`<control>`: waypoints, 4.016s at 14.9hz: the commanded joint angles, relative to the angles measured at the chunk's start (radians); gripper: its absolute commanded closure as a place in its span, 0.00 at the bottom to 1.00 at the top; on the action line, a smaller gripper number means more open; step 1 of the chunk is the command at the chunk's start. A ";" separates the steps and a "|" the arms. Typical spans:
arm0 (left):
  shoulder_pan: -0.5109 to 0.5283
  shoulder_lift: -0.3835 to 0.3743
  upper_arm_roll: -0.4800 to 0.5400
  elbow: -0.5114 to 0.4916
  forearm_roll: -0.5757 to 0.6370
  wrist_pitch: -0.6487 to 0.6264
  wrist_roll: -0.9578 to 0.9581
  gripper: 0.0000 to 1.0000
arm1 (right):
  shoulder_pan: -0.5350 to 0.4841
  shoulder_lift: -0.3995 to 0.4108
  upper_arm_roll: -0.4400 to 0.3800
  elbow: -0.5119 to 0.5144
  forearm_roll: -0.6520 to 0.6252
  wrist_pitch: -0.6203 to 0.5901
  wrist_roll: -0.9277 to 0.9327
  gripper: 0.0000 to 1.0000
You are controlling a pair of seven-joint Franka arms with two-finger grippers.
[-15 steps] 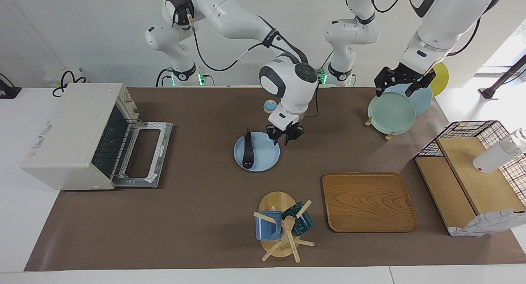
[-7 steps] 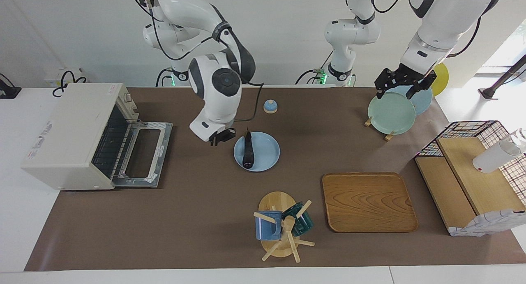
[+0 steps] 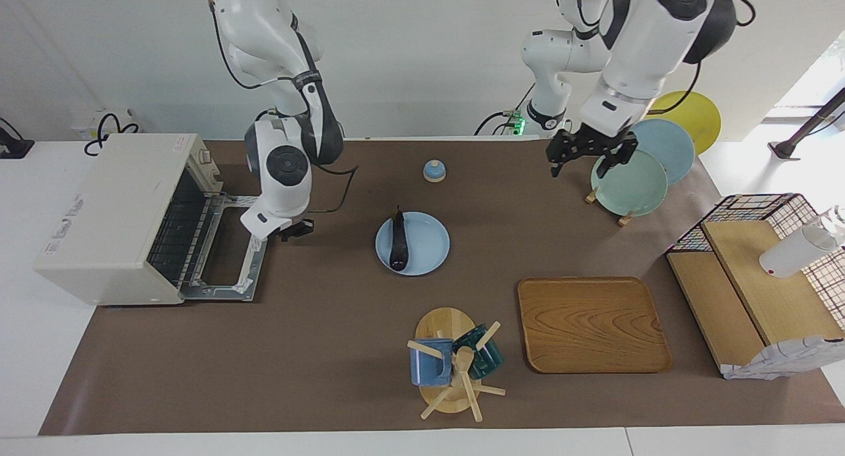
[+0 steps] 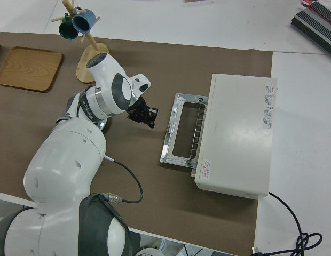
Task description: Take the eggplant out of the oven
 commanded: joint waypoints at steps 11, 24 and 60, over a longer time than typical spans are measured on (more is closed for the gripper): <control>-0.456 0.357 0.019 -0.042 -0.013 0.504 -0.412 0.00 | -0.095 -0.091 0.018 0.048 -0.115 -0.104 -0.226 1.00; -0.484 0.477 0.022 -0.030 -0.004 0.677 -0.441 0.00 | -0.259 -0.340 0.018 0.122 0.005 -0.322 -0.556 0.95; -0.481 0.425 0.053 -0.073 0.007 0.625 -0.433 0.94 | -0.237 -0.240 0.041 0.441 0.208 -0.548 -0.441 0.00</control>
